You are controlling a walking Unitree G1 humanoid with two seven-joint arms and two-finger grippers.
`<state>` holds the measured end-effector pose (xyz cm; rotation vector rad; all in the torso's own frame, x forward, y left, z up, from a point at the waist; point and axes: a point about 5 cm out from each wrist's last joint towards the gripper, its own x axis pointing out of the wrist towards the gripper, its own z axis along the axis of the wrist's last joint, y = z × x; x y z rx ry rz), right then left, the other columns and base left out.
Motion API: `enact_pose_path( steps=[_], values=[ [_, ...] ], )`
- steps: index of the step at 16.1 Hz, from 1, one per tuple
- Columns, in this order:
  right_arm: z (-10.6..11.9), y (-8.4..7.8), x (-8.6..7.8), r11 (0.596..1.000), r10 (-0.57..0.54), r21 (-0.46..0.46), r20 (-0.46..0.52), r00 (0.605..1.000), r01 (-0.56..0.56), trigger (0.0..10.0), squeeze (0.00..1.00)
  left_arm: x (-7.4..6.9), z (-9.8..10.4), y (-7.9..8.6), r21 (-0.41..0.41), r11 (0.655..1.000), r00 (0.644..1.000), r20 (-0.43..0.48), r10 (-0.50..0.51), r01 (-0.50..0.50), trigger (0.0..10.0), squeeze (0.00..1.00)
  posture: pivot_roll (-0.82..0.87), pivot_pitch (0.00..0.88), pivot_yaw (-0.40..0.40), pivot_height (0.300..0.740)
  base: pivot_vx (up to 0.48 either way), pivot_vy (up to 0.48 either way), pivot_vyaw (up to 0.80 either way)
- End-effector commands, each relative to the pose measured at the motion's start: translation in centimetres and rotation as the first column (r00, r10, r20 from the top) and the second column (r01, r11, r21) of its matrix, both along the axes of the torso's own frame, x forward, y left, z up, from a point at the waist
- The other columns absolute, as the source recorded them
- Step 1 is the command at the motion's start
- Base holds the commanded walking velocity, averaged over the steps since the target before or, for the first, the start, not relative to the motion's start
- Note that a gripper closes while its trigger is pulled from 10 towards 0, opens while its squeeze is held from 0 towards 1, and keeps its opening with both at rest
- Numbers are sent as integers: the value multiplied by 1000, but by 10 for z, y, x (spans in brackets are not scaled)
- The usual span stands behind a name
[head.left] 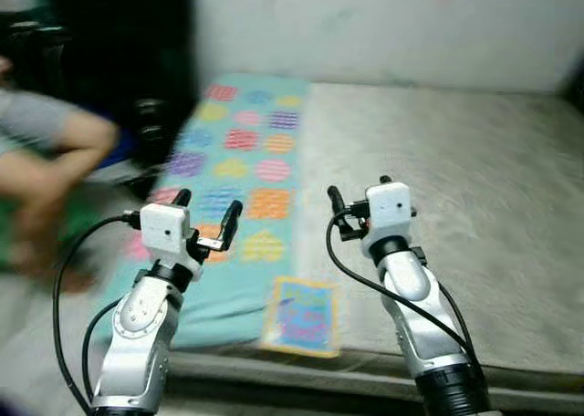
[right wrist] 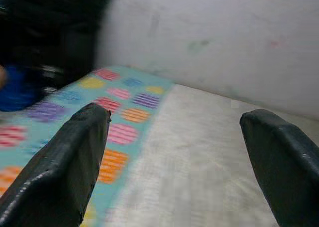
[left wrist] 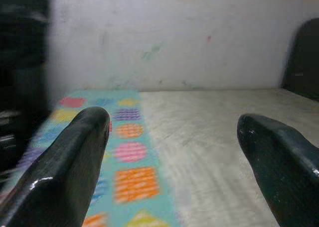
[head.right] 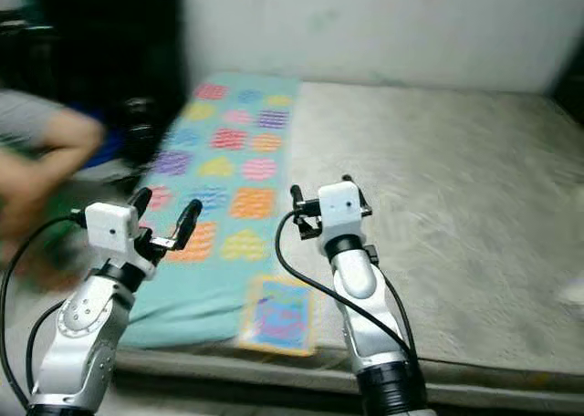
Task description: Clean up the room
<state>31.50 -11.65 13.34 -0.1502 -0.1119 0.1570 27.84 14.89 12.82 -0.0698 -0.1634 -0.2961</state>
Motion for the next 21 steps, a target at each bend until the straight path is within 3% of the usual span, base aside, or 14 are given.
enact_pose_path(
  steps=[1, 7, 9, 14, 21],
  values=[
    [-3, -12, 0, 999, -43, -3, -6, 999, 43, 10000, 0, 0, 0, -9, -7, 999, 999, -3, -33, 33, 10000, 0, -75, 0, -28, 740, 247, 0, 0],
    [-7, -18, 1, 997, -79, 3, -44, 996, 79, 10000, 0, 0, -2, -4, -5, 1000, 999, -22, 28, -28, 10000, 0, -68, 0, -33, 740, 81, 0, 0],
    [-6, -20, 3, 995, -85, -44, -11, 996, 84, 10000, 0, -1, -3, -5, -2, 1000, 999, -24, 27, -27, 10000, 0, -62, 0, -33, 740, 0, 0, 0],
    [-6, -28, 10, 993, -116, -14, -28, 993, 116, 10000, 0, -2, -5, -8, 0, 1000, 999, -31, 25, -25, 10000, 0, -36, 0, -35, 740, 0, -49, 0],
    [-3, -20, 10, 996, -52, 76, -22, 998, 54, 10000, 0, -3, 2, -1, -15, 998, 998, -13, 59, -60, 10000, 0, -17, 0, -57, 740, 0, -263, 0]
  ],
)
